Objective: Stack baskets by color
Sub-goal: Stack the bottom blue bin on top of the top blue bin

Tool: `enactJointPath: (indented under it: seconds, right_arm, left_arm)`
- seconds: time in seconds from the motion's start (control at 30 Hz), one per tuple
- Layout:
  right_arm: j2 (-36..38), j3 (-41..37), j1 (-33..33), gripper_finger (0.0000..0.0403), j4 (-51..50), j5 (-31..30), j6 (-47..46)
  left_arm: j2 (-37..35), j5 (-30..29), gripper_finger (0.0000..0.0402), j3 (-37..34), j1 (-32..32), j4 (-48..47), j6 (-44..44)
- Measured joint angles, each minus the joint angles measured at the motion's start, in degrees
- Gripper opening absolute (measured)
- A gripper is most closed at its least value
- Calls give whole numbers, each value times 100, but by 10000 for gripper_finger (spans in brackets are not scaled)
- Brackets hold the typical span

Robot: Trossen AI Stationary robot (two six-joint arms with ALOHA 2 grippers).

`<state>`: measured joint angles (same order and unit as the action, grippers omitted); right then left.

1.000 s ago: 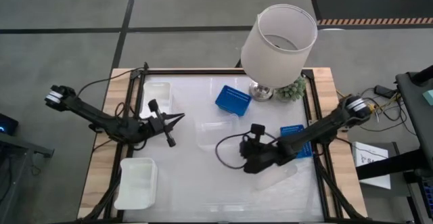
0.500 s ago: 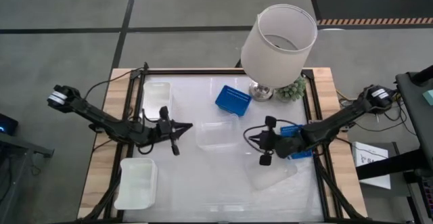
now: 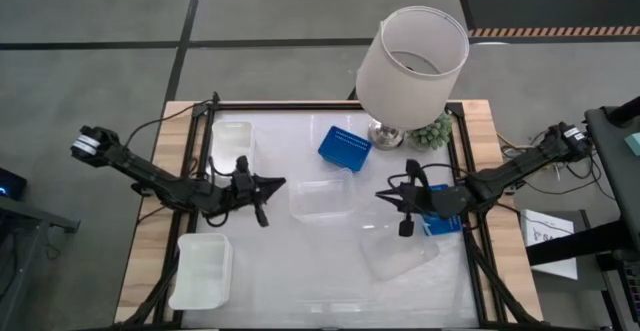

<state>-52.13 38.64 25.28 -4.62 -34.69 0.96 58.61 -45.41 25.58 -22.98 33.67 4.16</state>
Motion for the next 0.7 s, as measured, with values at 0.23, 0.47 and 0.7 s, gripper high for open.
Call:
enactJointPath:
  seconds: [0.23,0.47,0.7]
  right_arm:
    - [-53,-90,0,9,-107,14,-392]
    - [-49,-91,0,9,-112,0,-827]
    - [-47,-88,-3,9,-406,-20,-1541]
  left_arm:
    - [318,-111,0,127,17,16,146]
    - [868,-116,0,445,22,-20,261]
    - [1065,-35,0,663,26,-112,179]
